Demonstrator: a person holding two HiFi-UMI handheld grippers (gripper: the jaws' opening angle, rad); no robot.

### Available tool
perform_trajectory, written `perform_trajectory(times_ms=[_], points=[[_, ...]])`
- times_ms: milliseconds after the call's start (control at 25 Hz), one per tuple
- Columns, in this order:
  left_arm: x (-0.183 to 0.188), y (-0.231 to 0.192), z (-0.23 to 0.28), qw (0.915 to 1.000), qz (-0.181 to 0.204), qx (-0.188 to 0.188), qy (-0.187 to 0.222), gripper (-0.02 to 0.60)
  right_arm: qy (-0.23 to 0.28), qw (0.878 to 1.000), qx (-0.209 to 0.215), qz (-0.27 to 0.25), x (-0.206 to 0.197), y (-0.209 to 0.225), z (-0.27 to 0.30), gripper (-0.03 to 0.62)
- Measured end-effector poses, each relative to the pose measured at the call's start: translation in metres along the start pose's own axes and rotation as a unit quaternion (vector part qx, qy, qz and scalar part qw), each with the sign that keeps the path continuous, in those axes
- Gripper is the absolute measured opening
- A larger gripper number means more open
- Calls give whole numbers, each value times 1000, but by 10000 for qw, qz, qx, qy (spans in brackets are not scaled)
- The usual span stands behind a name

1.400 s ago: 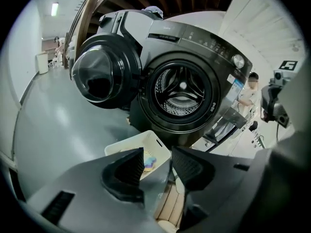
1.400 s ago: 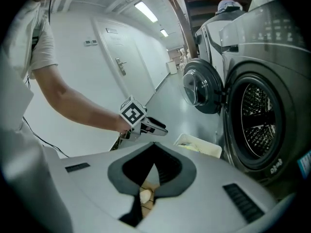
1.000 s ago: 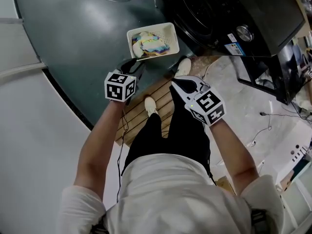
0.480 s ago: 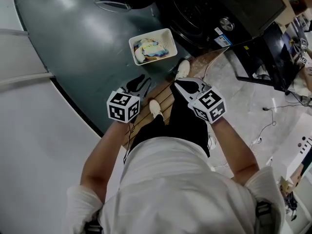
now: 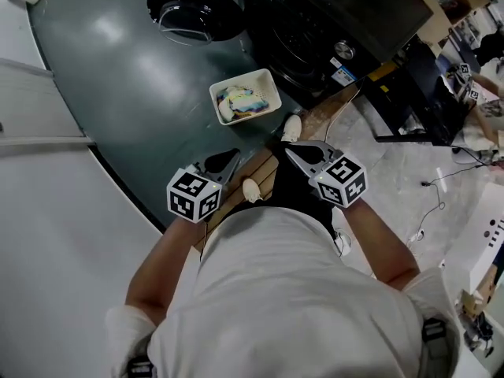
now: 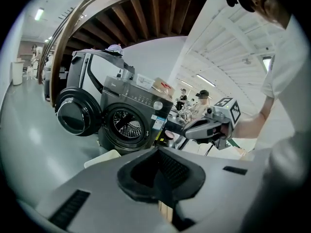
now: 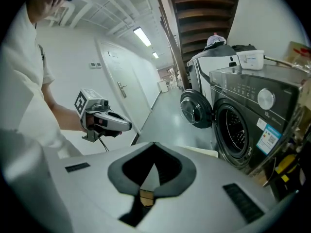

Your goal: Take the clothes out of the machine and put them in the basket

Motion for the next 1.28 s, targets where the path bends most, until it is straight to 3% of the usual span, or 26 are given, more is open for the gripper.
perform_trajectory(times_ms=[200, 480, 680, 1280], points=[[11, 18, -22, 9997, 207, -80, 57, -2, 181, 9998, -75, 62, 10, -13, -23, 3], [24, 40, -42, 9986, 327, -197, 355, -2, 304, 9992, -84, -231, 17, -35, -44, 3], [25, 41, -46, 9980, 482, -74, 411, -2, 349, 9989, -87, -316, 16, -46, -49, 3], [19, 41, -43, 9984, 268, -56, 504, -2, 346, 9982, -26, -498, 16, -52, -46, 3]])
Point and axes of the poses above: the fingertips, and each gripper's own axes: z forward along the fingers, y to its right, x out of its top, the point moved 5 cm from there along -z, backward along the fingers, and after that the axes turned 7 degrees about -y, right-handed, at the moved point
